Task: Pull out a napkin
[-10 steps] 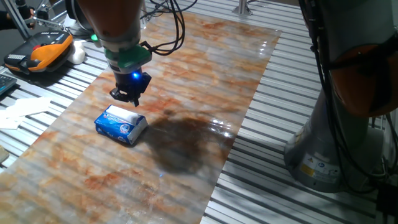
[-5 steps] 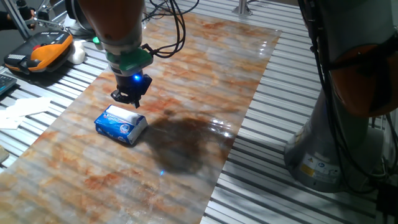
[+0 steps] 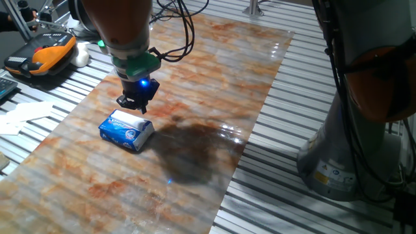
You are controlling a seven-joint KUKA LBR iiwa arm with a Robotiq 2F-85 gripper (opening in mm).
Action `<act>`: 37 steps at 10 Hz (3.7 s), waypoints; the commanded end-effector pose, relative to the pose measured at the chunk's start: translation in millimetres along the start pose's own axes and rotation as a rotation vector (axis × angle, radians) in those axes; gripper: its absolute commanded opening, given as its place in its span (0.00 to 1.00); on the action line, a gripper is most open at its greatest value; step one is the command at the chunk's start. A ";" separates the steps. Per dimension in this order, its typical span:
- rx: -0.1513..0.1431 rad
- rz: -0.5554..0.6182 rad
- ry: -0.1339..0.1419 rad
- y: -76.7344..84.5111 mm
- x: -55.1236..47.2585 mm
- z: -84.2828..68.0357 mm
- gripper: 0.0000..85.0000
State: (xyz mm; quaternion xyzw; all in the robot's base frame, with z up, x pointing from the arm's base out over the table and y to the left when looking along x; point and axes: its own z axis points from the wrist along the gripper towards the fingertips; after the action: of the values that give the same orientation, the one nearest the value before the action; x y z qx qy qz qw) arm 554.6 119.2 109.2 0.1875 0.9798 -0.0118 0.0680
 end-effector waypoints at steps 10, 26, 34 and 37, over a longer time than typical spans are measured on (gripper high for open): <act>0.051 0.046 0.008 2.4 -0.7 -2.9 0.00; 0.084 0.048 0.023 4.1 3.2 -4.0 0.00; 0.080 0.011 0.065 4.1 3.2 -4.0 0.00; 0.013 -0.063 0.100 4.1 3.2 -4.0 0.00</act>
State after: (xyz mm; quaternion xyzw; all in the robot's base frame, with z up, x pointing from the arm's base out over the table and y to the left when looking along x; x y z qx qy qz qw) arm 552.6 124.6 112.6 0.1550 0.9877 -0.0095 0.0176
